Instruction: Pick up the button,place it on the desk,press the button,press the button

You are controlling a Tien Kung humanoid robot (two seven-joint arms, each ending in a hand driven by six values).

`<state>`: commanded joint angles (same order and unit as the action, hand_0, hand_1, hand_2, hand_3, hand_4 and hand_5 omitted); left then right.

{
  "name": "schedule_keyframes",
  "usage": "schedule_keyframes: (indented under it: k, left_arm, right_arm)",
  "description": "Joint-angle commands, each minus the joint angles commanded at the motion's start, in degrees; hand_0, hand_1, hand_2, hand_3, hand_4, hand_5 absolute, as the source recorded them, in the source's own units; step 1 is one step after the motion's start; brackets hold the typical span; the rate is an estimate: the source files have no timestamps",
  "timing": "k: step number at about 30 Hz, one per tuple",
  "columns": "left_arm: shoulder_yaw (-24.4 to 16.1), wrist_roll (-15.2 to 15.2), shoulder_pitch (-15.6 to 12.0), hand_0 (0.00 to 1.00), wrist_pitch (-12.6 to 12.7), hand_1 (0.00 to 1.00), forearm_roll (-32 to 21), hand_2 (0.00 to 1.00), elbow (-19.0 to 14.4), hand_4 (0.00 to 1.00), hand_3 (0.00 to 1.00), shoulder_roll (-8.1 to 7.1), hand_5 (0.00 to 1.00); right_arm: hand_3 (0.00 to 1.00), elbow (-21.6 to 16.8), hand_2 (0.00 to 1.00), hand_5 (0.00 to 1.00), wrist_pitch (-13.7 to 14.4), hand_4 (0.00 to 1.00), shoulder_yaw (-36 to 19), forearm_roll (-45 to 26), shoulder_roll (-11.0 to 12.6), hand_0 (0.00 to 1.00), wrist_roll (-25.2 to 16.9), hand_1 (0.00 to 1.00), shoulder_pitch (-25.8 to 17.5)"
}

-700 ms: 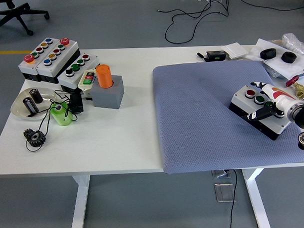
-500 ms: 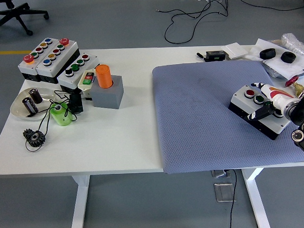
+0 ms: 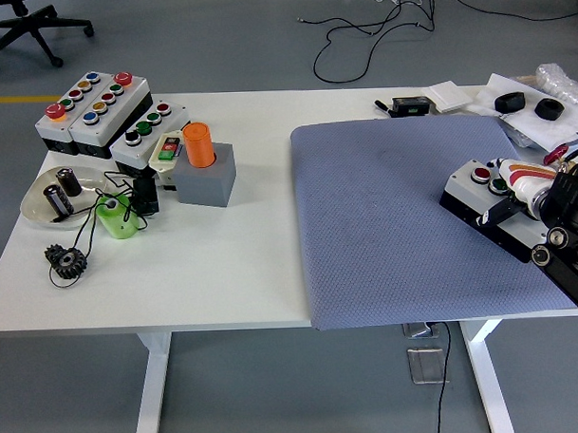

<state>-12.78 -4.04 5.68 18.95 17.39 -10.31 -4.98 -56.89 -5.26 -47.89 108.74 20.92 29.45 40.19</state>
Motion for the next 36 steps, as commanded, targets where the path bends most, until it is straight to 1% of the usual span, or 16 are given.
schedule_keyframes:
  k: [2,3,8,9,13,14,15,17,20,21,23,26,27,28,32,36]
  left_arm:
    - [0.2,0.1,0.0,0.6,0.0,0.543,-0.2,0.506,0.0,0.272,0.453,-0.02,0.98]
    - [0.2,0.1,0.0,0.6,0.0,0.542,-0.3,0.504,0.0,0.272,0.452,-0.03,0.98]
    - [0.4,0.2,0.1,0.6,0.1,0.542,-0.6,0.504,0.0,0.272,0.452,-0.06,0.98]
    - [0.3,0.3,0.1,0.6,0.1,0.541,-0.6,0.505,0.0,0.272,0.448,-0.06,0.98]
    - [1.1,0.4,0.2,0.6,0.2,0.541,-1.4,0.505,0.0,0.272,0.448,-0.09,0.98]
    - [0.9,0.4,0.2,0.6,0.2,0.541,-1.2,0.505,0.0,0.272,0.448,-0.09,0.98]
    - [0.6,0.3,0.3,0.6,0.2,0.54,-0.8,0.503,0.0,0.272,0.448,-0.08,0.98]
    - [0.4,0.2,0.3,0.6,0.2,0.54,-0.6,0.503,0.0,0.272,0.448,-0.08,0.98]
    - [0.0,0.1,0.3,0.6,0.2,0.54,-0.4,0.503,0.0,0.272,0.448,-0.04,0.98]
    - [-0.2,0.1,0.3,0.6,0.2,0.54,-0.2,0.502,0.0,0.272,0.448,-0.04,0.981]
    - [-1.1,-0.1,0.4,0.6,0.2,0.54,0.8,0.502,0.0,0.272,0.448,-0.03,0.981]
    - [-1.5,-0.1,0.4,0.6,0.2,0.54,1.1,0.502,0.0,0.272,0.448,-0.03,0.981]
    - [-1.8,-0.1,0.4,0.6,0.2,0.54,1.4,0.501,0.0,0.272,0.447,-0.03,0.98]
    - [-1.8,-0.1,0.4,0.6,0.2,0.54,1.5,0.501,0.0,0.272,0.447,-0.04,0.98]
    - [-1.9,-0.1,0.5,0.6,0.3,0.54,1.6,0.501,0.0,0.272,0.447,-0.06,0.98]
    - [-2.5,-0.2,0.5,0.6,0.3,0.539,1.9,0.501,0.0,0.272,0.446,-0.05,0.98]
  right_arm:
    - [0.828,0.6,0.464,0.193,-0.3,0.975,0.4,0.2,0.0,0.565,0.2,0.46,0.1]
    - [0.729,0.8,0.399,0.204,-0.4,0.971,0.5,0.3,0.1,0.498,0.2,0.383,0.1]
    - [0.729,1.2,0.399,0.204,-1.3,0.971,1.5,1.7,0.2,0.498,1.0,0.383,0.5]
    - [0.599,1.2,0.351,0.202,-1.3,0.963,1.6,1.9,0.3,0.436,1.1,0.318,0.6]
    - [0.599,1.2,0.351,0.202,-0.6,0.963,3.6,2.8,0.8,0.436,1.6,0.318,1.3]
    - [0.599,1.1,0.351,0.202,-0.1,0.963,4.1,2.9,0.9,0.436,1.8,0.318,1.4]
    - [0.427,1.0,0.279,0.123,0.8,0.857,4.8,2.9,1.2,0.327,2.1,0.211,1.5]
    - [0.427,0.9,0.279,0.123,1.3,0.857,5.1,2.9,1.3,0.327,2.2,0.211,1.6]
    - [0.427,-0.8,0.279,0.123,6.4,0.857,6.0,2.0,2.6,0.327,1.4,0.211,1.4]
    - [0.401,-1.3,0.249,0.036,7.5,0.684,6.3,1.2,3.0,0.297,0.6,0.146,1.4]
    - [0.401,-3.3,0.249,0.036,11.0,0.684,7.9,-1.5,4.4,0.297,-2.5,0.146,1.5]
    - [0.401,-5.6,0.249,0.036,14.4,0.684,9.7,-2.3,5.6,0.297,-5.4,0.146,1.8]
    - [0.403,-6.9,0.245,0.069,15.5,0.591,10.6,-2.9,6.3,0.327,-7.2,0.131,2.0]
    - [0.403,-7.6,0.245,0.069,16.1,0.591,11.1,-3.2,6.6,0.327,-8.5,0.131,2.1]
    - [0.403,-12.1,0.245,0.069,15.4,0.591,14.8,-3.5,9.1,0.327,-17.1,0.131,3.2]
    - [0.409,-15.7,0.252,0.06,13.0,0.577,17.8,0.7,11.3,0.347,-24.9,0.146,4.3]
